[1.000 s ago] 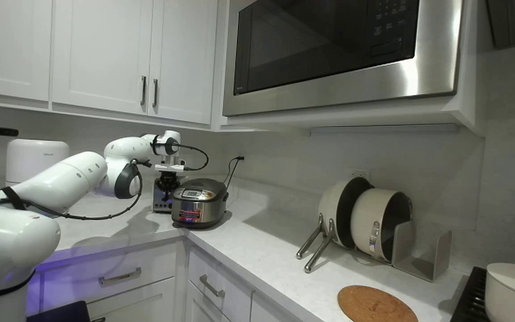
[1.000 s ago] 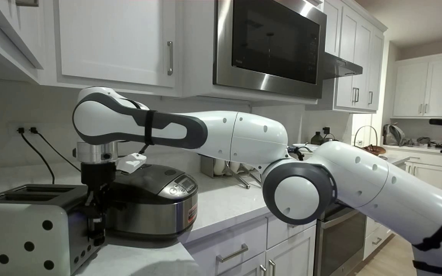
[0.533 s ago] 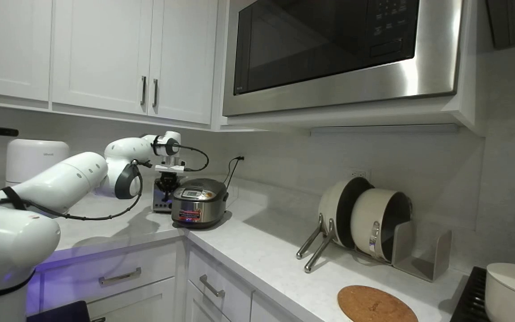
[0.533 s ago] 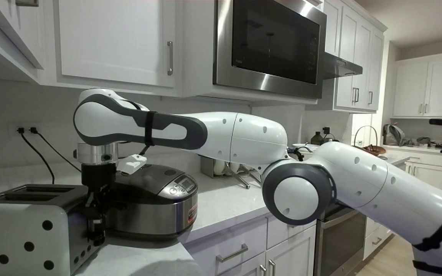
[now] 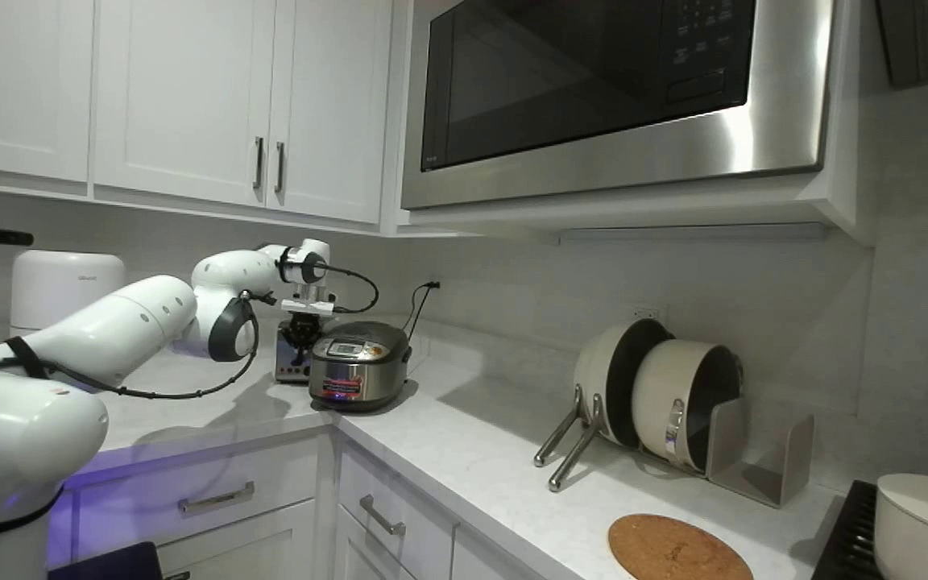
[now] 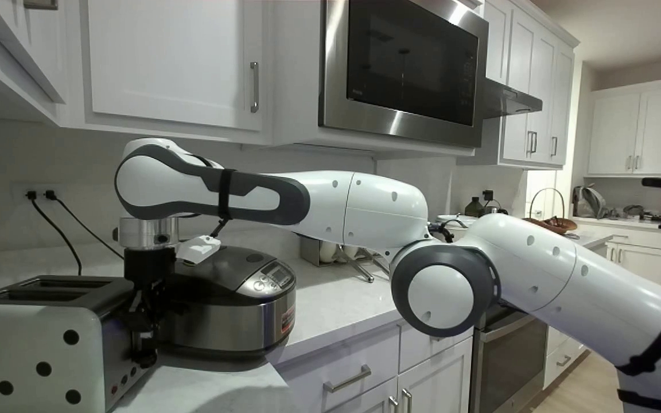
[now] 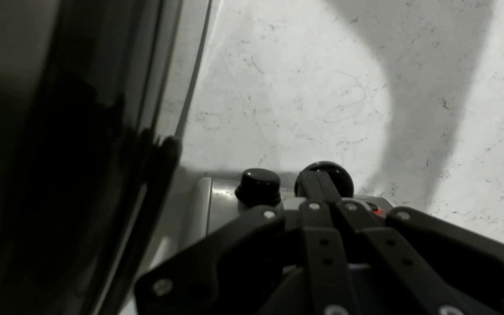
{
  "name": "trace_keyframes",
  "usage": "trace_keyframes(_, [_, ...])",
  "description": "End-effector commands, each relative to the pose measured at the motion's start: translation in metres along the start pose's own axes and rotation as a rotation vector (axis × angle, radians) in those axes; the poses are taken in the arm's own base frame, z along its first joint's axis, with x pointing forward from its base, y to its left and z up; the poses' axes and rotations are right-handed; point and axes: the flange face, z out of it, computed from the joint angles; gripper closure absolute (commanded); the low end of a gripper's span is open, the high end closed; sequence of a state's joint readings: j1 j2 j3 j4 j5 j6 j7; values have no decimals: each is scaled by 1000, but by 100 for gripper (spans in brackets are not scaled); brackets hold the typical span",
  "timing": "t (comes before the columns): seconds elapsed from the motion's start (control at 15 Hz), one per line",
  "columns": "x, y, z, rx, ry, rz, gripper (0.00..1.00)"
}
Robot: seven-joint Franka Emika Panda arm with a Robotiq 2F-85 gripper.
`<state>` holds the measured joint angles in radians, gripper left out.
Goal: Close the microwave door, close the rice cooker, push the lever on the toaster downwards
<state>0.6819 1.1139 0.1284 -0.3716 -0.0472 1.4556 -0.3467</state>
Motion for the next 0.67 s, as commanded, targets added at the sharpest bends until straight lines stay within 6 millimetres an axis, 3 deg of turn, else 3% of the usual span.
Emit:
trace_keyframes(0.0, [10,-1,38,34,6,-11,100])
trace_keyframes(0.2, [10,-1,38,37,1,-12,100])
trace_keyframes(0.27, [9,-1,38,35,-1,-16,74])
trace_keyframes(0.4, [10,-1,38,30,-1,-17,66])
trace_keyframes(0.6, [12,-2,48,11,-9,-31,42])
